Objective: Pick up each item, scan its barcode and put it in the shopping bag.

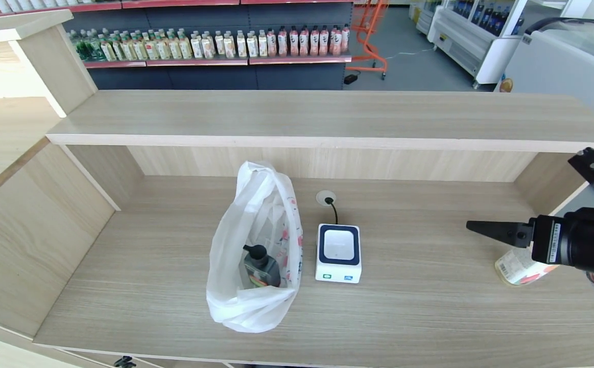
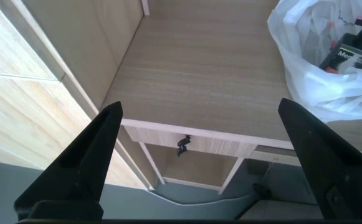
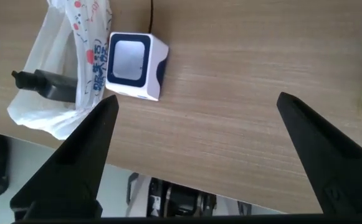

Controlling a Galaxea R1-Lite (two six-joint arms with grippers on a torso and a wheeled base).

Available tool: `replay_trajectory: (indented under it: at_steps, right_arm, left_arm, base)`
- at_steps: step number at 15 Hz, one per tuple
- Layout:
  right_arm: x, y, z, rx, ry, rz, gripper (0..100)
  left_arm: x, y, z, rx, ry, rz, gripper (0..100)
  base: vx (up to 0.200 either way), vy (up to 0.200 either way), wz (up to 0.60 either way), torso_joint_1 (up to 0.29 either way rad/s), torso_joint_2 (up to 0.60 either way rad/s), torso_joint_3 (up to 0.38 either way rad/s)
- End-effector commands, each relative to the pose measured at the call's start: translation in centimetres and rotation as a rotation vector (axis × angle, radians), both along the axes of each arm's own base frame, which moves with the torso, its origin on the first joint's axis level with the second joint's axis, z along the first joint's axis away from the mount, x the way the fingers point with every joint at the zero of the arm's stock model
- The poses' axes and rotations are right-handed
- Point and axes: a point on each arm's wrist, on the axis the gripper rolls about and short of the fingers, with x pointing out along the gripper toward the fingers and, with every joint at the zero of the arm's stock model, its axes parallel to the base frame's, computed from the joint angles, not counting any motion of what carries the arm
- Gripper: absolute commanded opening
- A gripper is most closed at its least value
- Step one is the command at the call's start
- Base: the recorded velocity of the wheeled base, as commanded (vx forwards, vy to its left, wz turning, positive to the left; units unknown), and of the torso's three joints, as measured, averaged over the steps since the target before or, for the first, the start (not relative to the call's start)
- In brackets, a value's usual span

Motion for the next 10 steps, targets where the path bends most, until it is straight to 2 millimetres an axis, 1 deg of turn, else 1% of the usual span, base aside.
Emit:
replay_trajectory:
  at_steps: [1, 3, 6, 10]
  right_arm:
    - [-0.01, 0.0, -0.02, 0.0, 0.0, 0.001, 100]
    - [0.08, 0.02, -0.11, 0.0, 0.005, 0.001, 100]
    - [-0.1, -0.01, -0.77, 0.007, 0.034, -0.005, 100]
    - [-0.06, -0.01, -0.9, 0.005, 0.038, -0.006, 100]
  left_arm:
    - [0.0, 0.0, 0.0, 0.0, 0.0, 0.0, 100]
    - [0.0, 0.0, 0.0, -0.009, -0.001, 0.002, 100]
    - [0.0, 0.0, 0.0, -0.007, -0.001, 0.002, 100]
    - [0.0, 0.0, 0.0, -0.007, -0.001, 0.001, 100]
  base:
    - [0.0, 0.0, 0.0, 0.0, 0.0, 0.0]
    - [-0.2, 0.0, 0.0, 0.0, 0.0, -0.002]
    - [-0.2, 0.0, 0.0, 0.009, 0.0, -0.001]
    - [0.0, 0.0, 0.0, 0.0, 0.0, 0.0]
